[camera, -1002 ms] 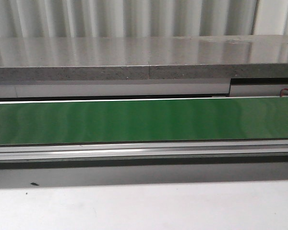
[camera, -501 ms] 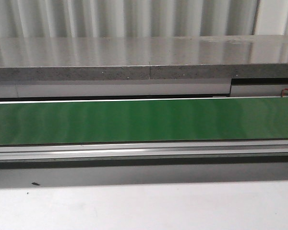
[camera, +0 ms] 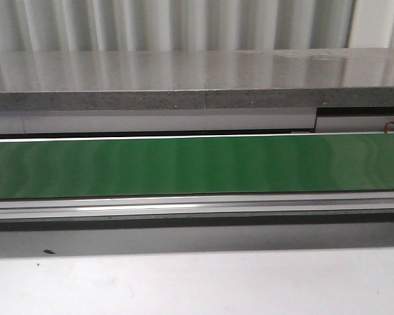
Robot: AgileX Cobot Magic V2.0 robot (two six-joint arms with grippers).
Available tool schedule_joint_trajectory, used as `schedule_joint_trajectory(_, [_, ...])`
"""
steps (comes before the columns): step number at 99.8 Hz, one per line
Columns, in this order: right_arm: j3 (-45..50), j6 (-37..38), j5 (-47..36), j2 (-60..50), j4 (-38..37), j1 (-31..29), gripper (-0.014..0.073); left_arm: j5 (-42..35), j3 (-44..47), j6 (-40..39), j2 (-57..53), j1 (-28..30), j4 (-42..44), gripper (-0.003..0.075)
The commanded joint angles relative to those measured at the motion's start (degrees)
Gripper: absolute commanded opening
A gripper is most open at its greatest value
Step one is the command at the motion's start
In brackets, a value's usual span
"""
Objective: Move button from right to left
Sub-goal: 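Carry the button over the blue tray and set it down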
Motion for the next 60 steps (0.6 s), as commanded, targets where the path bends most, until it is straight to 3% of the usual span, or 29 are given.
schedule_joint_trajectory(1, [-1.5, -0.5, -4.2, 0.5, -0.1, 0.1, -0.0068, -4.9, 1.9, -1.0, -5.9, -2.4, -4.5, -0.0021])
schedule_joint_trajectory(34, [-1.5, -0.5, -4.2, 0.5, -0.1, 0.1, -0.0068, -13.4, 14.4, -1.2, -18.5, -14.6, -7.8, -0.0021])
schedule_joint_trajectory(60, [-1.5, -0.5, -4.2, 0.5, -0.1, 0.1, -0.0068, -22.7, 25.7, -0.8, -30.4, -20.4, -7.8, -0.0021])
